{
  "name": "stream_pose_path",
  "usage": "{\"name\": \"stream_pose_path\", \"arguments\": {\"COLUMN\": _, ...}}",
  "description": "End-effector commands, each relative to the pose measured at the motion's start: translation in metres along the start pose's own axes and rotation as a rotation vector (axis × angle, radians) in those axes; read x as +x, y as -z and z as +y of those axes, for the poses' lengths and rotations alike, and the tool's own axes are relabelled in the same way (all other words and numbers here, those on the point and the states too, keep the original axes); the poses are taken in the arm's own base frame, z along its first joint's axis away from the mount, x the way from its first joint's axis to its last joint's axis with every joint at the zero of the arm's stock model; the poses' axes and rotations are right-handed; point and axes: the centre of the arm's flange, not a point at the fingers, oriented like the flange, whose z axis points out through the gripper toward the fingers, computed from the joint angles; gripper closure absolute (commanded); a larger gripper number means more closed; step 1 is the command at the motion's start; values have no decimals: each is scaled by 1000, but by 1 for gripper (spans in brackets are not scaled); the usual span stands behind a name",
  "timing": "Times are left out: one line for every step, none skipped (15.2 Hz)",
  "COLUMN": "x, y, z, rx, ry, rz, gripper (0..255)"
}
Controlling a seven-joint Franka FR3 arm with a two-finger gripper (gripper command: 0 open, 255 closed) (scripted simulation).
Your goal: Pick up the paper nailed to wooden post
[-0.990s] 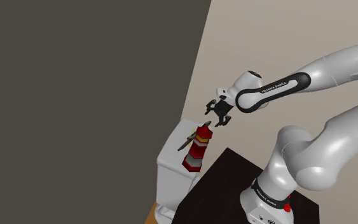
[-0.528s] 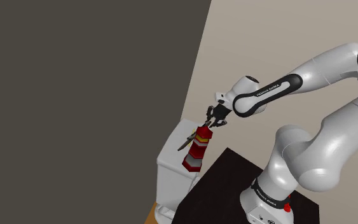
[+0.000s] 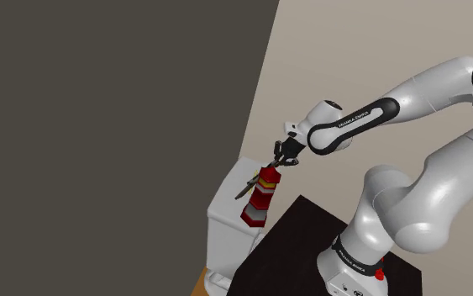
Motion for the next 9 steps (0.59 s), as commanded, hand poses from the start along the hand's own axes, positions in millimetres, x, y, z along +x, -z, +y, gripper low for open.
{"name": "stream_pose_path", "arguments": {"x": 0, "y": 5, "z": 1, "rx": 2, "ry": 0, "rz": 0, "gripper": 255}}
{"name": "stream_pose_path", "arguments": {"x": 1, "y": 10, "z": 3, "rx": 2, "ry": 0, "rz": 0, "gripper": 255}}
{"name": "stream_pose_path", "arguments": {"x": 1, "y": 15, "z": 4, "rx": 2, "ry": 0, "rz": 0, "gripper": 255}}
{"name": "stream_pose_path", "arguments": {"x": 2, "y": 20, "z": 6, "rx": 2, "ry": 0, "rz": 0, "gripper": 255}}
{"name": "stream_pose_path", "arguments": {"x": 2, "y": 25, "z": 8, "rx": 2, "ry": 0, "rz": 0, "gripper": 255}}
{"name": "stream_pose_path", "arguments": {"x": 2, "y": 30, "z": 9, "rx": 2, "ry": 0, "rz": 0, "gripper": 255}}
{"name": "stream_pose_path", "arguments": {"x": 3, "y": 35, "z": 11, "rx": 2, "ry": 0, "rz": 0, "gripper": 255}}
{"name": "stream_pose_path", "arguments": {"x": 3, "y": 40, "z": 13, "rx": 2, "ry": 0, "rz": 0, "gripper": 255}}
{"name": "stream_pose_path", "arguments": {"x": 4, "y": 45, "z": 14, "rx": 2, "ry": 0, "rz": 0, "gripper": 255}}
